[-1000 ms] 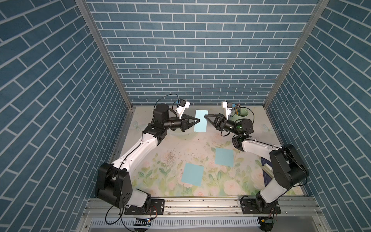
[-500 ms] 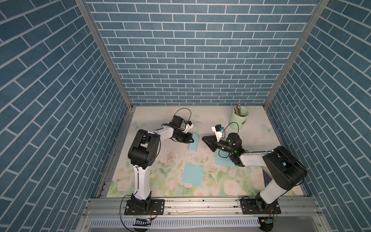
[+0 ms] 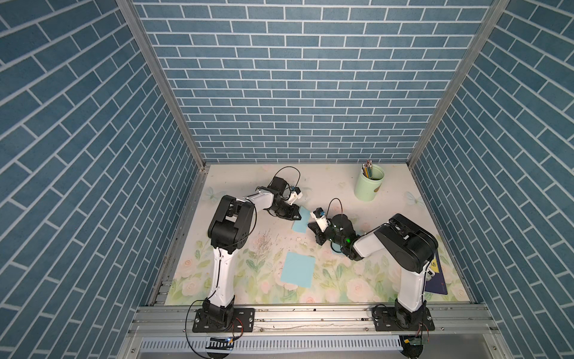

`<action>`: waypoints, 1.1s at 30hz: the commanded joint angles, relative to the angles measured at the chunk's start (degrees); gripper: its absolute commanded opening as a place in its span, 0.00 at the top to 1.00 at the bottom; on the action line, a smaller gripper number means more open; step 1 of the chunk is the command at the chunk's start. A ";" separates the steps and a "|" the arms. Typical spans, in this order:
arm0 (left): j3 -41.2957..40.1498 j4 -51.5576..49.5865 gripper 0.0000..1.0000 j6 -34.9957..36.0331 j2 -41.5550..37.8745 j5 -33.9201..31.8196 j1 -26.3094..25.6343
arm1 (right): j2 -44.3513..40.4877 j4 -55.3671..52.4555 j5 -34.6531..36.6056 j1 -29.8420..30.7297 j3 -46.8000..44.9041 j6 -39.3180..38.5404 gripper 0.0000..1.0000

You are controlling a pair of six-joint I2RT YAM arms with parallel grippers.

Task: Fold the square paper along the opposite sides
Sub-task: Smooth out the paper at the center of the board.

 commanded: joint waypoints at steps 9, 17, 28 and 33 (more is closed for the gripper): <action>0.23 -4.32 1.00 2.44 3.68 -6.06 -0.30 | 6.59 -4.44 -0.04 1.39 6.59 -1.50 1.00; 1.49 -5.08 1.00 2.28 4.91 -8.21 -0.04 | 6.63 -6.13 1.32 2.38 3.74 -1.03 1.00; 0.59 -3.97 1.00 1.65 4.64 -9.19 0.59 | 5.12 -10.71 1.81 5.15 2.22 -3.58 1.00; 0.90 -3.93 1.00 1.47 4.82 -9.17 0.68 | 3.40 -9.92 1.56 5.70 -0.34 -2.48 1.00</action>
